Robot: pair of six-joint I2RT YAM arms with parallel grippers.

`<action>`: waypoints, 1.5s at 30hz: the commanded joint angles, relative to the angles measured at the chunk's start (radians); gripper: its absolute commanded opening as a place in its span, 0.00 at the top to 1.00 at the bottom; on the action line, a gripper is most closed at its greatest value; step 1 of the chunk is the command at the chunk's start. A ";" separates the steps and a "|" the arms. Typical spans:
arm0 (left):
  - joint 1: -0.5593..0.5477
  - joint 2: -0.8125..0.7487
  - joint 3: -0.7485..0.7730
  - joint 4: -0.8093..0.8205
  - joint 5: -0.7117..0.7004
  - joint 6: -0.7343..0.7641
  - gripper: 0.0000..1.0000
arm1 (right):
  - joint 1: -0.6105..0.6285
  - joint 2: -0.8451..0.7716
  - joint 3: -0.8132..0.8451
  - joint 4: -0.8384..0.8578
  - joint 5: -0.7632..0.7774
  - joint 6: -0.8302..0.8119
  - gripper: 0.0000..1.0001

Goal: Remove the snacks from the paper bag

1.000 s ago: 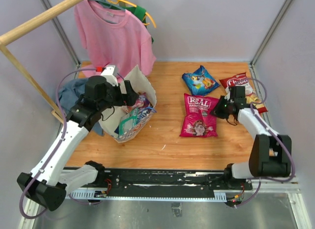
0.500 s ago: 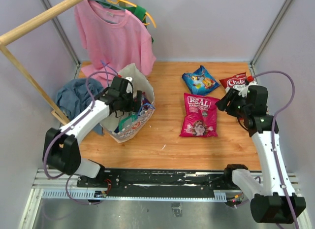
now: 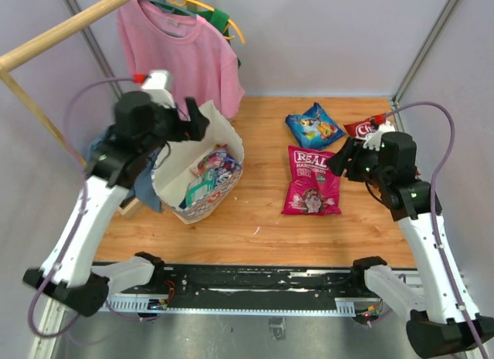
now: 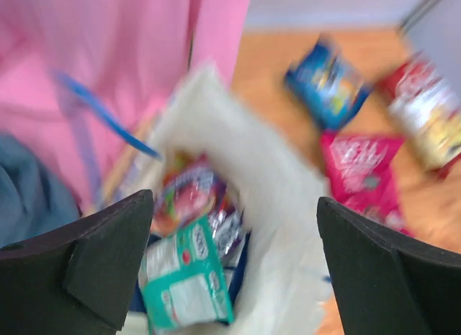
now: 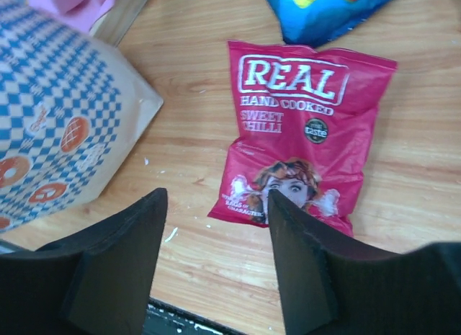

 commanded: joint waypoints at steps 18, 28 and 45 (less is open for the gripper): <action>0.278 -0.149 -0.254 -0.027 -0.070 0.032 0.00 | 1.055 0.566 0.783 0.041 0.851 -0.414 0.27; 0.277 -0.109 -0.326 0.050 0.128 0.042 0.32 | 1.053 0.666 0.956 0.053 0.805 -0.521 0.20; 0.277 -0.247 -0.237 -0.029 0.217 0.049 0.57 | 0.884 0.675 0.968 -0.019 0.520 -0.414 0.19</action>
